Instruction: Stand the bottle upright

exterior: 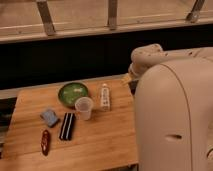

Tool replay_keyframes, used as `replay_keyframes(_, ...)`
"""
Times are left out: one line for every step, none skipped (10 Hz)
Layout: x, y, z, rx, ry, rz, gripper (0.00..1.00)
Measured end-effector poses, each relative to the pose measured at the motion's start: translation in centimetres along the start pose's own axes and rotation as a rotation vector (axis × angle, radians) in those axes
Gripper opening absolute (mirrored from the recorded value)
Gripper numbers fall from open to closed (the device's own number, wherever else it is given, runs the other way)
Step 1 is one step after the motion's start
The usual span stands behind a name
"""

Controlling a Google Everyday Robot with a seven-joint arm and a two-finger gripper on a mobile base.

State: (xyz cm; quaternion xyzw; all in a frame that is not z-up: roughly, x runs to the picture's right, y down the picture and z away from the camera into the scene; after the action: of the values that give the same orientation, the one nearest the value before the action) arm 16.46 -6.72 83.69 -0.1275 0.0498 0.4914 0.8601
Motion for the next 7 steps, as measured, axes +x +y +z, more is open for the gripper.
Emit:
replay_keyframes(-1.1, 0.5, 0.3, -0.006, -0.004, -0.011, 0.8)
replay_keyframes(-2.6, 1.7, 0.8, -0.016, -0.004, -0.032, 0.8)
replay_keyframes(-3.7, 2.6, 1.4, -0.024, -0.001, -0.051, 0.8)
replay_keyframes(-4.6, 3.7, 2.4, -0.038, 0.011, -0.07, 0.8)
replay_keyframes(-4.9, 4.3, 3.6, -0.05, 0.027, -0.085, 0.8)
replay_keyframes(-5.1, 4.7, 4.7, -0.067, 0.039, -0.093, 0.8)
replay_keyframes(-5.8, 5.5, 5.7, -0.096, 0.047, -0.095, 0.8)
